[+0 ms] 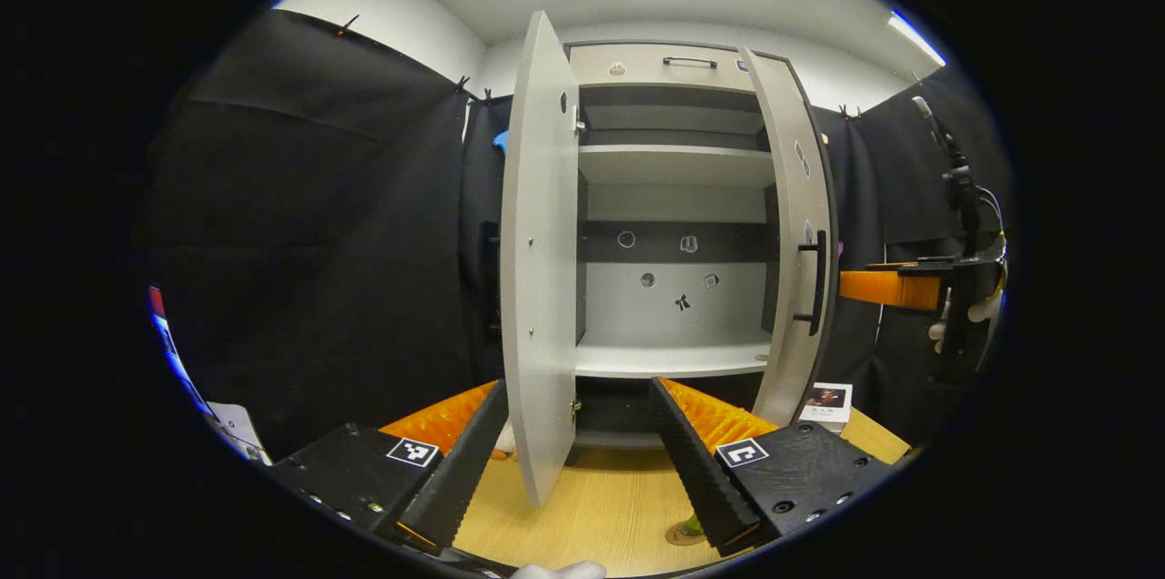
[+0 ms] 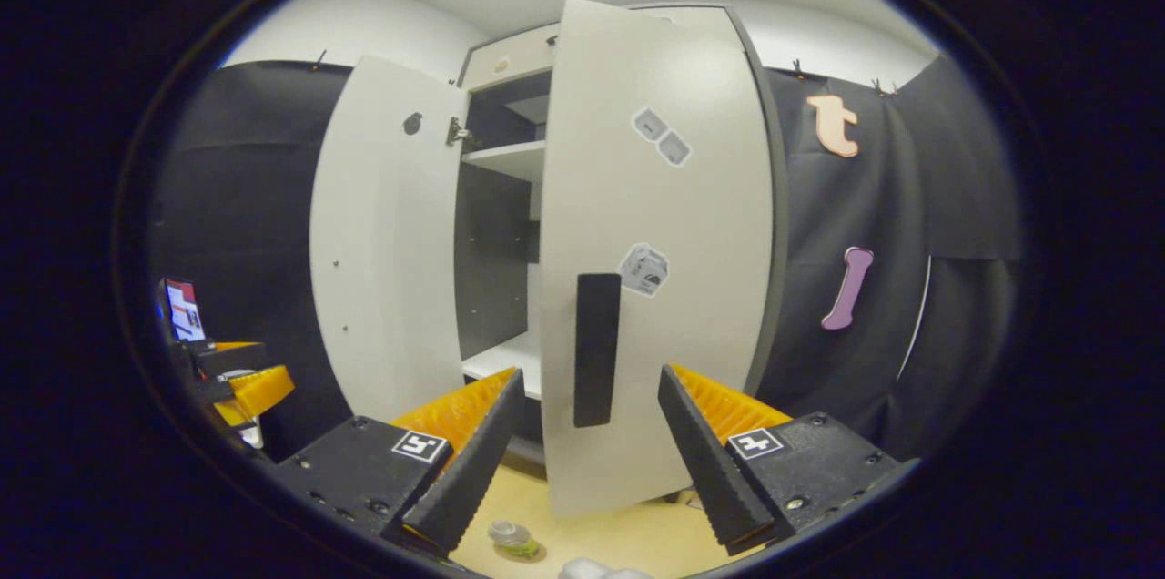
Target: Grasp the bottle in the cabinet with the left hand and place it on the coaster, then close the right door with the right hand and the left door with the left hand.
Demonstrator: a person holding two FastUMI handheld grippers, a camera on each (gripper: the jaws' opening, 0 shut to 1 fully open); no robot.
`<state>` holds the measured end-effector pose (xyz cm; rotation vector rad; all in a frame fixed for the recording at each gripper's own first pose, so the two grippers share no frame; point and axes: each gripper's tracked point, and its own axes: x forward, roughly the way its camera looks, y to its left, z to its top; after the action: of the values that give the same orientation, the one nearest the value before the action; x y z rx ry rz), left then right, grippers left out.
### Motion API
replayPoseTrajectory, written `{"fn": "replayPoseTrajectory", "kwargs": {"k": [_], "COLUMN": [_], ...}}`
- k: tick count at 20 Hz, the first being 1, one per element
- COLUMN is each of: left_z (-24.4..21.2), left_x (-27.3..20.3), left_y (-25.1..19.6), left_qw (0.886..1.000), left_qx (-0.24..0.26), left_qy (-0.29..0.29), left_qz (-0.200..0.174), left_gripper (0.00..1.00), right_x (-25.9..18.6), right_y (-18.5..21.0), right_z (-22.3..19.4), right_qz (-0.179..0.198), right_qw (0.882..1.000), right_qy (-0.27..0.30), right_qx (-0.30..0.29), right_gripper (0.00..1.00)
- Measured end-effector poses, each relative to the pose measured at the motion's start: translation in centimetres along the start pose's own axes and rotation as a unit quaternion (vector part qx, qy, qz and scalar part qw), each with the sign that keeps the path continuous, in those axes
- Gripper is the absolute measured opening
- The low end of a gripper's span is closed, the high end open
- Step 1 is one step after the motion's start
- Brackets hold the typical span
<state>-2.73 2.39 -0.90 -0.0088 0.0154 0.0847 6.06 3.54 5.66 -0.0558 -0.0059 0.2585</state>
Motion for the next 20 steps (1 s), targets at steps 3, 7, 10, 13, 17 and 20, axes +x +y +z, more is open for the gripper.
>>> {"fn": "replayPoseTrajectory", "kwargs": {"k": [3,7,10,13,17,20], "left_z": [0.1,0.4,1.1,1.5,2.6,3.7], "left_x": [-0.1,-0.1,0.1,0.6,2.0,3.7], "left_y": [0.8,2.0,3.6,5.7,10.3,14.1], "left_qw": [1.000,1.000,1.000,1.000,0.999,0.997], "left_qx": [-0.002,0.000,0.001,0.003,0.010,0.014], "left_qy": [0.000,-0.005,-0.010,-0.012,-0.021,-0.034], "left_qz": [0.001,-0.001,0.002,0.011,0.041,0.065], "left_gripper": [0.95,0.95,0.95,0.95,0.95,0.94], "right_x": [-0.5,-1.5,-2.2,-2.7,-3.3,-4.1], "right_y": [1.6,2.0,1.6,1.5,1.5,1.2], "right_z": [-0.4,-1.1,-1.9,-3.0,-4.5,-5.1], "right_qz": [0.006,0.005,-0.010,-0.023,-0.038,-0.053], "right_qw": [1.000,1.000,1.000,0.999,0.998,0.997], "right_qy": [0.002,0.011,0.019,0.029,0.045,0.051], "right_qx": [-0.001,0.016,0.017,0.019,0.029,0.039], "right_gripper": [0.97,0.97,0.97,0.97,0.97,0.98]}}
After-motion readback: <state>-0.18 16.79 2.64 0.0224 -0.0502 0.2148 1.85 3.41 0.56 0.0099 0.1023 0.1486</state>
